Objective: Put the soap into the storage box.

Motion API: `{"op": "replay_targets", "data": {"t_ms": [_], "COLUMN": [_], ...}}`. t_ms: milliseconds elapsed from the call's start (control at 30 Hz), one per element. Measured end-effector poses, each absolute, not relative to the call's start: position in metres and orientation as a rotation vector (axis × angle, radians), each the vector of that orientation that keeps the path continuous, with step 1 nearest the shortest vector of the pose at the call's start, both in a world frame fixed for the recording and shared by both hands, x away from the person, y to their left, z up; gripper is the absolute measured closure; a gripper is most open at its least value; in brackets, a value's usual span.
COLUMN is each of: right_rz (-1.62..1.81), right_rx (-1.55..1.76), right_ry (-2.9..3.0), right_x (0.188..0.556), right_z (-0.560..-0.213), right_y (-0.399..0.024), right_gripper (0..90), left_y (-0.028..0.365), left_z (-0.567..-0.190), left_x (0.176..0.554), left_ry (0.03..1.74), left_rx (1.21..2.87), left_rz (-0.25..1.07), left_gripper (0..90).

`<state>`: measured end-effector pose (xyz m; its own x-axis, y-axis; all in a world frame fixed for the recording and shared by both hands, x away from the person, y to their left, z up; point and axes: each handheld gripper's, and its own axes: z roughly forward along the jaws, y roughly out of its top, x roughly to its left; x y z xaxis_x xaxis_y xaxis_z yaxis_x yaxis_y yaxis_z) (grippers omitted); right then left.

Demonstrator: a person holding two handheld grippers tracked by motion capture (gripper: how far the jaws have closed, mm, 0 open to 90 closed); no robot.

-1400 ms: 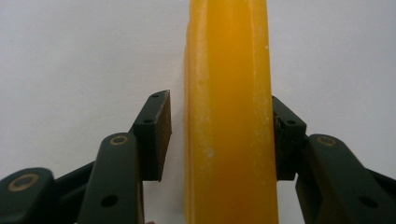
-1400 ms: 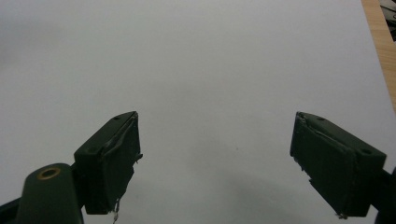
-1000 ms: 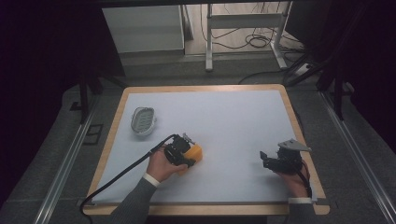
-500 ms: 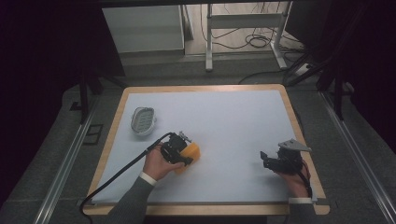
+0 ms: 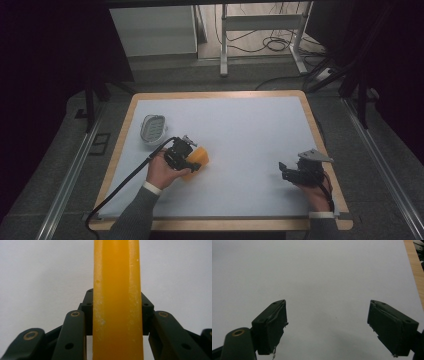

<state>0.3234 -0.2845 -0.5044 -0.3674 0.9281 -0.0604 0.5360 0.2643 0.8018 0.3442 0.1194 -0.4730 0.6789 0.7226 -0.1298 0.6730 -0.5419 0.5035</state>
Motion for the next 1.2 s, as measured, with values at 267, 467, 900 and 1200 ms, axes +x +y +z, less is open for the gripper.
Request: {"op": "replay_targets", "data": {"t_ms": [267,467,900,1200], "right_rz": [0.959,0.959,0.958,0.960], "right_rx": [1.321,1.321,1.327,1.327], "right_ry": [2.002,2.001,2.000,1.998], "right_x": [0.323,0.323,0.323,0.323], "right_z": [-0.505,-0.504,-0.505,-0.505], "right_y": [-0.285,-0.285,-0.285,-0.286], "right_gripper": [15.8,15.8,15.8,15.8], "left_y": [0.129,0.137,0.157,0.166], "left_z": [-0.465,-0.461,-0.452,-0.449], "left_x": [0.346,0.350,0.362,0.368], "left_ry": [1.091,1.111,1.168,1.192], "left_rx": [2.341,2.322,2.285,2.261], "left_rz": [0.151,0.157,0.182,0.181], "left_gripper": [60.9,60.9,60.9,60.9]}}
